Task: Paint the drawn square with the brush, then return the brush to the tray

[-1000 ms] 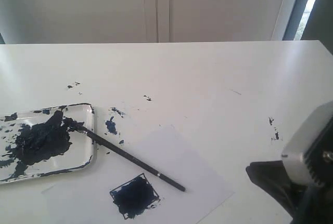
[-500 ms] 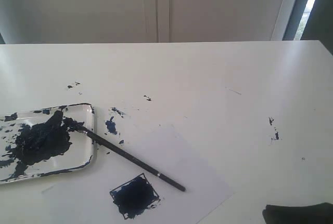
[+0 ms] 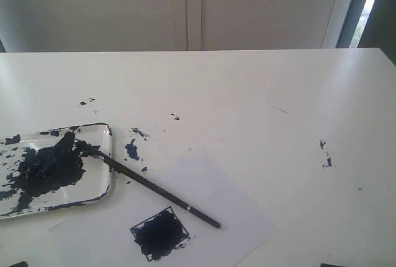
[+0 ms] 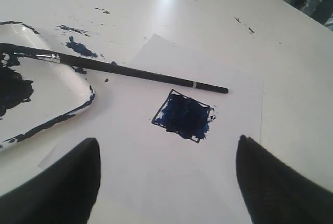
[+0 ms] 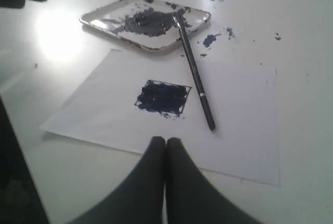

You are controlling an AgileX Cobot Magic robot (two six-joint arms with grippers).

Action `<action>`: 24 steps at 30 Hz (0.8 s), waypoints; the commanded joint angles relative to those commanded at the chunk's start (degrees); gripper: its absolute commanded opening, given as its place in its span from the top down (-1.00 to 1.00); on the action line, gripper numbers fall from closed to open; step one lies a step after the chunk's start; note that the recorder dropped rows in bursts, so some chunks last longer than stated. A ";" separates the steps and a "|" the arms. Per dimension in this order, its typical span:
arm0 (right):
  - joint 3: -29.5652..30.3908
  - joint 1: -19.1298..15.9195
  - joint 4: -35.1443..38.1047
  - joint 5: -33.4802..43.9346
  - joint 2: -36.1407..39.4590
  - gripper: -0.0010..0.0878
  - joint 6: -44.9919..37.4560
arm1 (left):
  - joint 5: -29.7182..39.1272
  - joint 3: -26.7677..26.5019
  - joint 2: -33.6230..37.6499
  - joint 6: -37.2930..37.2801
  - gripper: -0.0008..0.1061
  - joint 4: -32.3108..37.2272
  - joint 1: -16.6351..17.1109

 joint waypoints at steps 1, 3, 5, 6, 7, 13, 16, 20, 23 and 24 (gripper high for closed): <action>0.00 0.00 0.00 0.00 -0.46 0.98 0.28 | 0.00 0.00 0.00 0.00 -0.42 0.00 0.00; 0.00 0.00 0.00 -0.27 -0.46 0.98 0.28 | 0.00 0.00 0.00 0.00 -0.42 0.00 0.00; 0.00 0.00 0.00 -0.25 -0.46 0.98 0.28 | 0.00 0.00 0.00 0.00 -0.42 0.00 0.00; 0.00 0.00 0.00 -0.25 -0.46 0.98 0.28 | 0.00 0.00 0.00 0.00 -0.42 0.00 0.00; 0.00 0.00 0.00 -0.25 -0.46 0.98 0.28 | 0.00 0.00 0.00 0.00 -0.42 0.00 0.00; 0.00 0.00 0.00 -0.25 -0.46 0.98 0.28 | 0.00 0.00 0.00 0.00 -0.42 0.00 0.00; 0.00 0.00 0.00 -0.25 -0.46 0.98 0.28 | 0.00 0.00 0.00 0.00 -0.42 0.00 0.00; 0.00 -0.08 0.13 -0.42 -0.46 0.98 0.42 | 0.00 0.00 0.00 0.00 -0.42 0.00 0.00; 0.00 -0.08 -0.27 -3.29 -0.46 0.98 -1.25 | 0.00 0.00 0.00 0.00 -0.42 0.00 0.00; 0.00 -0.08 -0.25 -5.47 -0.46 0.98 -3.70 | 0.00 0.00 0.00 0.00 -0.42 0.00 0.00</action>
